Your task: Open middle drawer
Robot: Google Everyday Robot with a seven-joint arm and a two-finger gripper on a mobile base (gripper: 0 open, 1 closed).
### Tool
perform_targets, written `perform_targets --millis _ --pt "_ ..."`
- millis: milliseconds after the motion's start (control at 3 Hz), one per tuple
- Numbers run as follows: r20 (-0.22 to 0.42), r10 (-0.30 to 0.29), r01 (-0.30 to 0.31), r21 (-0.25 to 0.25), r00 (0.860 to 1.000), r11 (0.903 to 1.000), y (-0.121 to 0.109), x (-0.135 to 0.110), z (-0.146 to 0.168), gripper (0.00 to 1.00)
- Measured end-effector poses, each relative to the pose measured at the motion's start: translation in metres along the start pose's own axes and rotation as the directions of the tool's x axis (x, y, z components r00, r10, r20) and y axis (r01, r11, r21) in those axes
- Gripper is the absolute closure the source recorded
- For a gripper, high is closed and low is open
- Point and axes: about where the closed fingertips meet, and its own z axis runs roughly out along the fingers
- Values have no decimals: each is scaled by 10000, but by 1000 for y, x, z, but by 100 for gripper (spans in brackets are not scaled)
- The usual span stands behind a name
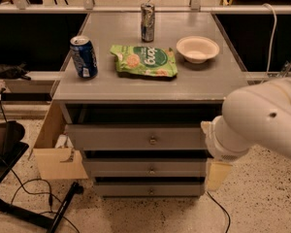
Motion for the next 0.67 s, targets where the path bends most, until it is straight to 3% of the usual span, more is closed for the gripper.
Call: perform_targets --millis 333,667 --pt "-187 281 -291 -595 9994 9978 44 13 69 0" --pt "-215 -24 10 -664 9998 9978 38 7 88 0"
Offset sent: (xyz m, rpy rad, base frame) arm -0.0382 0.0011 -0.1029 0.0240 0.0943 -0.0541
